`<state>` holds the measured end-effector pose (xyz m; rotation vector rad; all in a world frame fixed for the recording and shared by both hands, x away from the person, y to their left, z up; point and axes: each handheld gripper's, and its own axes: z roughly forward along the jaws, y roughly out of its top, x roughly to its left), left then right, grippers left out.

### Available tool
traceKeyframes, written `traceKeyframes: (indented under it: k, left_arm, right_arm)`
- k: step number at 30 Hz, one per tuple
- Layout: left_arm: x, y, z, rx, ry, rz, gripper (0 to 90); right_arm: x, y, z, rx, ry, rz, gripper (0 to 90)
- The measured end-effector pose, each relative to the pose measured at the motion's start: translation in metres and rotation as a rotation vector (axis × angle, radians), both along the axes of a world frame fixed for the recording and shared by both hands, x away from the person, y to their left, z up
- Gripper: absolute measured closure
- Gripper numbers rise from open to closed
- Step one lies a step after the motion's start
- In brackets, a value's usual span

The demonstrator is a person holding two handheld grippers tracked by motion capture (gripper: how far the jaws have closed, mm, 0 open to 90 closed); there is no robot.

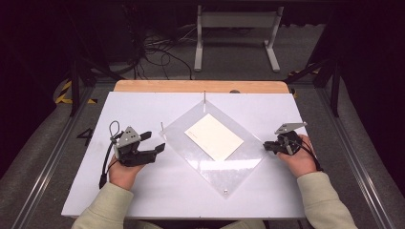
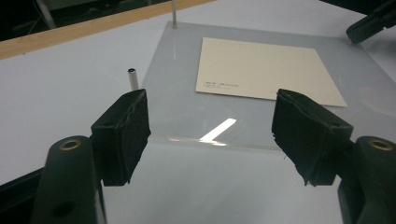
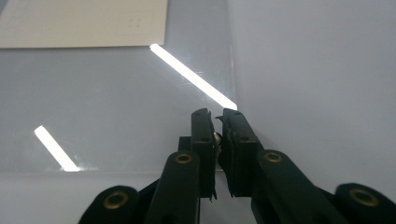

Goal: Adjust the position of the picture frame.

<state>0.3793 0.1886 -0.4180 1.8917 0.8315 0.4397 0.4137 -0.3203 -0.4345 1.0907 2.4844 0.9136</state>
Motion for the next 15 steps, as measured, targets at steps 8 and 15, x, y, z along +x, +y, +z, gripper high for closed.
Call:
traceKeyframes:
  k: [8, 15]
  left_arm:
    - [-0.002, 0.001, -0.002, 0.008, 0.006, -0.006, 28.2]
    - [-0.001, 0.004, -0.003, -0.003, 0.016, -0.003, 28.2]
  right_arm:
    - [-0.028, 0.017, 0.0, 0.003, 0.037, 0.12, 83.0]
    - [-0.05, 0.036, -0.001, 0.023, 0.065, 0.2, 82.9]
